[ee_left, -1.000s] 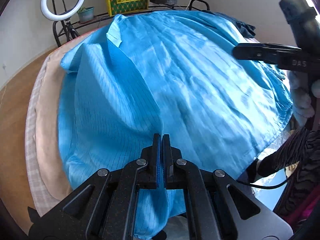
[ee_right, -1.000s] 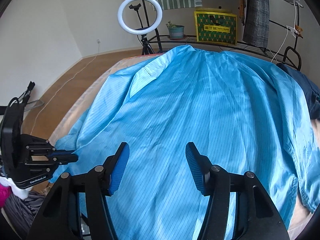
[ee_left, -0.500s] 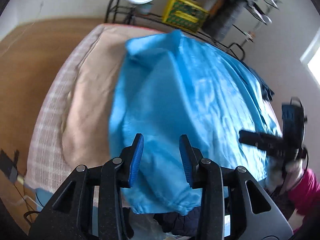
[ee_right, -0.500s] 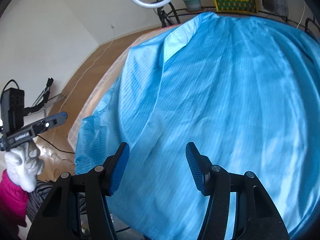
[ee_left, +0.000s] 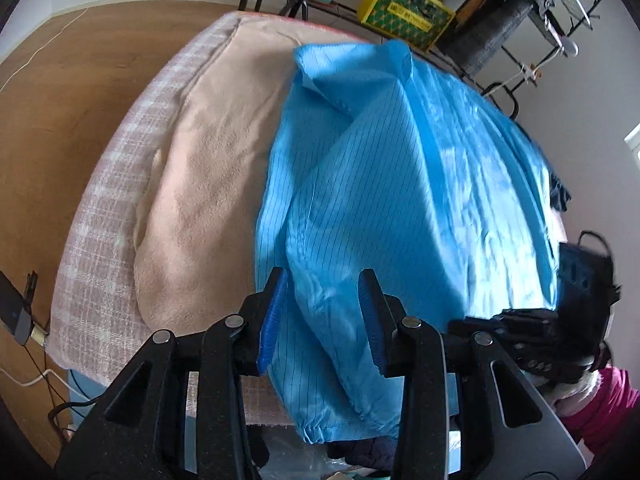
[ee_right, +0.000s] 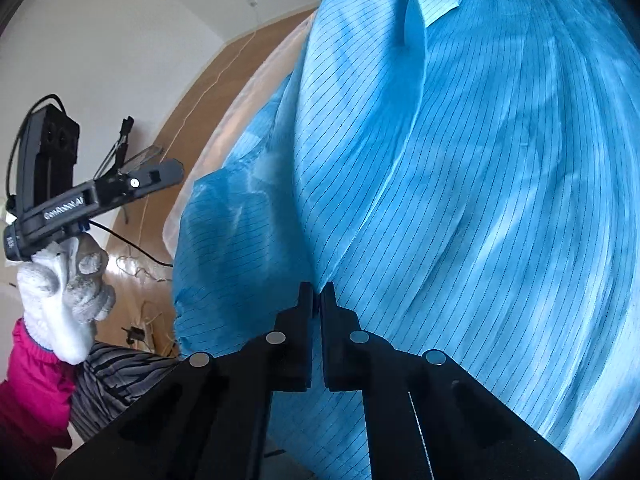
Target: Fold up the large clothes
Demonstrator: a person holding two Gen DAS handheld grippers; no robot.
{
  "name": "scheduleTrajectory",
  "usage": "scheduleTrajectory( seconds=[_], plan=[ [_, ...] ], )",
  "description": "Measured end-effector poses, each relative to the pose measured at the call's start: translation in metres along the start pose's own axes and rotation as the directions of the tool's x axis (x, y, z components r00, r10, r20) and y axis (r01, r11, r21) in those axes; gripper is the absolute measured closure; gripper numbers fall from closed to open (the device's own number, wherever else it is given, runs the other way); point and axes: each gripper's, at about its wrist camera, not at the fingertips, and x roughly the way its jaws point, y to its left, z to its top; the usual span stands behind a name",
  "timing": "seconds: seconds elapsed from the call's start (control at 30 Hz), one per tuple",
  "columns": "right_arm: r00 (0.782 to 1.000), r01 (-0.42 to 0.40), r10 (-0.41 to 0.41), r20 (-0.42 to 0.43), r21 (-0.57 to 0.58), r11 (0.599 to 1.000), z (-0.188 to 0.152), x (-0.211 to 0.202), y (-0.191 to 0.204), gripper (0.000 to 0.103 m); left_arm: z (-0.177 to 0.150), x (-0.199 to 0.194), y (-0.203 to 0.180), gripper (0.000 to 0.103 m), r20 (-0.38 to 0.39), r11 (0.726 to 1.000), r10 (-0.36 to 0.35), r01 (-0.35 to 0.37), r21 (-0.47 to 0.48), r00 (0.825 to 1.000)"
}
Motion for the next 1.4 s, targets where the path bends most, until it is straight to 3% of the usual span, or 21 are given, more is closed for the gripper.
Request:
scheduleTrajectory(
  seconds=[0.37, 0.47, 0.5, 0.57, 0.6, 0.63, 0.7, 0.77, 0.8, 0.87, 0.9, 0.93, 1.07, 1.2, 1.3, 1.4],
  plan=[
    [0.998, -0.041, 0.039, 0.046, 0.034, 0.999, -0.021, -0.035, -0.014, 0.102, -0.002, 0.021, 0.002, 0.066, -0.045, 0.997, 0.081, -0.080, 0.022, 0.996],
    [0.996, -0.093, 0.091, 0.024, 0.083, 0.992, -0.021, -0.038, -0.023, 0.101, -0.002, 0.025, 0.003, 0.066, -0.063, 0.999, 0.054, -0.053, 0.011, 0.997],
    [0.994, -0.108, 0.107, 0.013, 0.097, 0.989, -0.021, -0.038, -0.024, 0.096, -0.003, 0.026, 0.003, 0.066, -0.067, 0.999, 0.047, -0.047, 0.002, 0.997],
    [0.993, -0.115, 0.115, 0.007, 0.116, 0.987, -0.019, -0.034, -0.024, 0.070, -0.005, 0.030, 0.005, 0.066, -0.085, 0.999, 0.043, -0.045, -0.015, 0.995],
    [0.994, -0.110, 0.110, 0.010, 0.126, 0.986, -0.018, -0.030, -0.018, 0.048, -0.005, 0.030, 0.005, 0.066, -0.090, 0.999, 0.042, -0.044, -0.020, 0.995],
    [0.994, -0.107, 0.105, 0.020, 0.143, 0.984, -0.019, -0.030, -0.017, 0.044, -0.006, 0.029, 0.005, 0.067, -0.089, 0.999, 0.037, -0.040, -0.022, 0.995],
    [0.992, -0.128, 0.128, 0.012, 0.170, 0.977, -0.016, -0.020, -0.014, 0.044, -0.006, 0.024, 0.002, 0.091, -0.074, 1.000, 0.023, -0.024, -0.015, 0.997],
    [0.989, -0.150, 0.148, 0.021, 0.183, 0.972, -0.016, -0.016, -0.010, 0.044, -0.006, 0.022, 0.000, 0.097, -0.065, 1.000, 0.022, -0.023, -0.010, 0.998],
    [0.988, -0.155, 0.153, 0.024, 0.179, 0.972, -0.016, -0.013, -0.006, 0.046, -0.006, 0.021, -0.001, 0.097, -0.065, 1.000, 0.017, -0.018, -0.008, 0.998],
    [0.986, -0.164, 0.163, 0.021, 0.159, 0.973, -0.014, -0.005, 0.002, 0.066, -0.007, 0.019, -0.007, 0.099, -0.057, 1.000, 0.015, -0.015, 0.006, 0.998],
    [0.986, -0.168, 0.168, 0.011, 0.157, 0.973, -0.013, -0.001, 0.006, 0.093, -0.007, 0.017, -0.010, 0.099, -0.048, 1.000, 0.021, -0.020, 0.018, 0.999],
    [0.985, -0.168, 0.170, 0.000, 0.153, 0.974, -0.013, 0.002, 0.010, 0.100, -0.007, 0.014, -0.014, 0.099, -0.038, 0.999, 0.029, -0.028, 0.027, 0.999],
    [0.992, -0.127, 0.124, 0.033, 0.105, 0.986, -0.014, -0.007, 0.027, 0.102, -0.012, -0.011, -0.020, 0.101, 0.013, 1.000, 0.021, -0.021, 0.017, 1.000],
    [0.983, -0.172, 0.166, 0.080, 0.070, 0.983, -0.020, -0.040, 0.042, 0.102, -0.032, -0.041, -0.020, 0.101, 0.062, 1.000, -0.022, 0.024, -0.019, 0.998],
    [0.987, -0.141, 0.138, 0.080, 0.028, 0.990, -0.030, -0.050, 0.047, 0.102, -0.051, -0.036, -0.019, 0.101, 0.013, 0.999, -0.023, 0.023, -0.024, 1.000],
    [0.997, -0.080, 0.080, 0.009, 0.021, 0.997, -0.039, -0.029, 0.047, 0.102, -0.058, -0.010, -0.019, 0.101, -0.065, 0.999, 0.042, -0.043, -0.007, 0.997]
  ],
)
